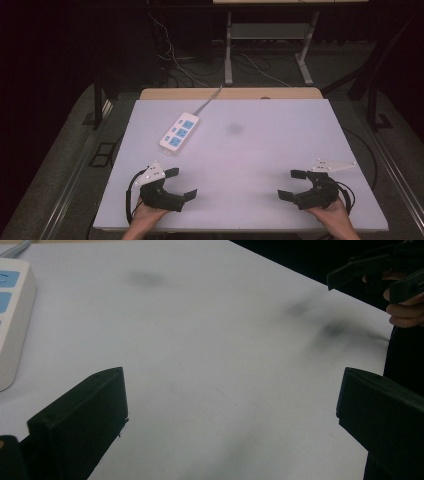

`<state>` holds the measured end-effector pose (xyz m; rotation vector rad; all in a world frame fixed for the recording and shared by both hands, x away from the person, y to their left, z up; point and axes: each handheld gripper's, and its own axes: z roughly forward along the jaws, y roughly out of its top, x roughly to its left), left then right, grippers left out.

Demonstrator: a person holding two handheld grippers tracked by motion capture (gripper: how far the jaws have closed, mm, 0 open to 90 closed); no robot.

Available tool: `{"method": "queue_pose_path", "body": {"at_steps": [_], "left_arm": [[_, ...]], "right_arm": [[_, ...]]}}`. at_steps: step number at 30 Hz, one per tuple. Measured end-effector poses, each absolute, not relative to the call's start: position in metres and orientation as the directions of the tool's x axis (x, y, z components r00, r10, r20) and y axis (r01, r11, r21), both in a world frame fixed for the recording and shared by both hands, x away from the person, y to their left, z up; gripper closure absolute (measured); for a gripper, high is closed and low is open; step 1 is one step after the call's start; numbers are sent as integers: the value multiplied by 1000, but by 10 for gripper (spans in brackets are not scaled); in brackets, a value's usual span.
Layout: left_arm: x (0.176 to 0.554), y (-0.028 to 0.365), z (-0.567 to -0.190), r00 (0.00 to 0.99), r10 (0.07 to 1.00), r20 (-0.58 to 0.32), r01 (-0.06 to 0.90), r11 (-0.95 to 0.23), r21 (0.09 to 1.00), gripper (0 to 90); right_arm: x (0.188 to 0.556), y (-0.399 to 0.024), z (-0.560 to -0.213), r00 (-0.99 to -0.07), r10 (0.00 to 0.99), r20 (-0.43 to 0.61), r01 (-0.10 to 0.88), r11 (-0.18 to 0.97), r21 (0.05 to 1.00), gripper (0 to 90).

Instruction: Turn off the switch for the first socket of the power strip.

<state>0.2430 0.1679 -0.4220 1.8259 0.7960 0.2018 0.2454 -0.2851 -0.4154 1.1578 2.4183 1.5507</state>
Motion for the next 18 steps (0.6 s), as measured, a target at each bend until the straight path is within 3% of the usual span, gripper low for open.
{"method": "queue_pose_path", "body": {"at_steps": [18], "left_arm": [[243,169,-421,763,602,-236,428,-196,882,0]], "right_arm": [[245,-286,-416,-721,606,337,566,233,791,4]]}}
